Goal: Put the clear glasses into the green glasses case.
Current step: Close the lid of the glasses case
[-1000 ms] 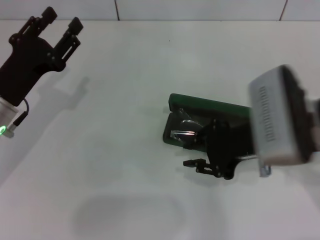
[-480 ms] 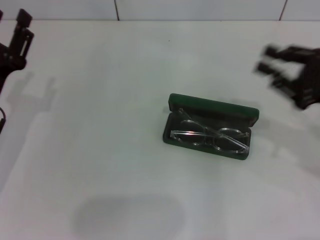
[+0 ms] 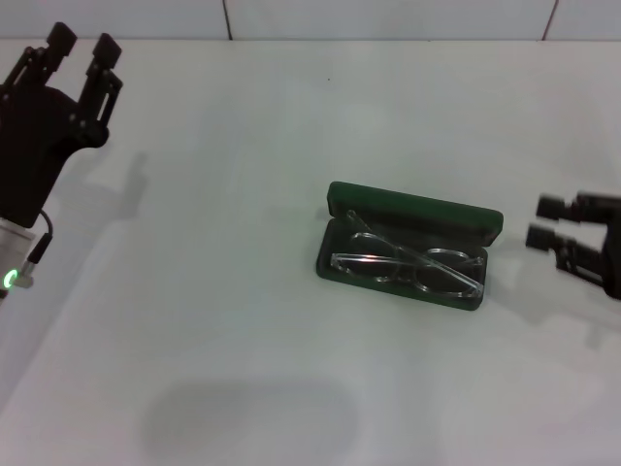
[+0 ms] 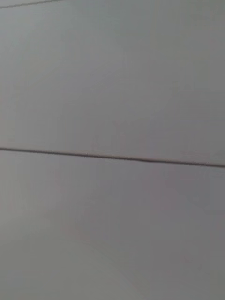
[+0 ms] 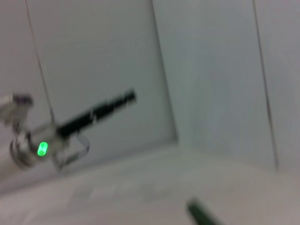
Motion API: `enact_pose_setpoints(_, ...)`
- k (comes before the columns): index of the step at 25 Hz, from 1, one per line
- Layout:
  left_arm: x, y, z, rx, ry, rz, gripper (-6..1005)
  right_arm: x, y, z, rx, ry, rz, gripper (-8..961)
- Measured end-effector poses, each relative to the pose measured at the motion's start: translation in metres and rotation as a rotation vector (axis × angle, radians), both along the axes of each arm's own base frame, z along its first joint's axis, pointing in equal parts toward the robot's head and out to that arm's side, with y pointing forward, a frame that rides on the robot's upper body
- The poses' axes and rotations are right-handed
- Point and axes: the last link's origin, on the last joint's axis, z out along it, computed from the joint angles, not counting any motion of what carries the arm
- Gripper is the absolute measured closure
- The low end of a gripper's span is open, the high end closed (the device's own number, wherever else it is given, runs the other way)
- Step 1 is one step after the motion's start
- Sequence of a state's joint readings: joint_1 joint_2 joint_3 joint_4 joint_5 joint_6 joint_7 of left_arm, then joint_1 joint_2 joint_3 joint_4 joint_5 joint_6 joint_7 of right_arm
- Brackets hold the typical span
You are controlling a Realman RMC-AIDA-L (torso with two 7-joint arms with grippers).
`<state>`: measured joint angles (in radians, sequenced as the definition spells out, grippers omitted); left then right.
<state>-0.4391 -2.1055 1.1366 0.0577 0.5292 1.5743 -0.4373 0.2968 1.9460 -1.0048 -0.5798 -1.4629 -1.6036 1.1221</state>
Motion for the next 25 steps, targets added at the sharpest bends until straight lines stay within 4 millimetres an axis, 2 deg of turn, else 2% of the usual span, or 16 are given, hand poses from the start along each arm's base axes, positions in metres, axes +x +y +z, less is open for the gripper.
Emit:
enact_pose_setpoints(5,0.000,0.000,-0.003,-0.021,0.015,-0.003,509,0.015,0.003,0.011,-0.106,-0.105,-0.125,573)
enact_pose_setpoints(10,0.003,-0.002,-0.010,-0.065,0.048,-0.032,508,0.018,0.005,0.005,-0.147,-0.168,-0.164,578)
enact_pose_setpoints(13,0.006,-0.001,-0.012,-0.072,0.053,-0.042,507,0.014,0.008,-0.019,-0.186,-0.266,-0.149,581)
enact_pose_setpoints(19,0.003,-0.002,-0.011,-0.070,0.053,-0.032,507,0.002,0.021,-0.042,-0.227,-0.317,-0.122,587)
enact_pose_setpoints(25,0.002,-0.003,-0.011,-0.068,0.054,-0.030,506,-0.007,0.031,-0.055,-0.257,-0.335,-0.108,591)
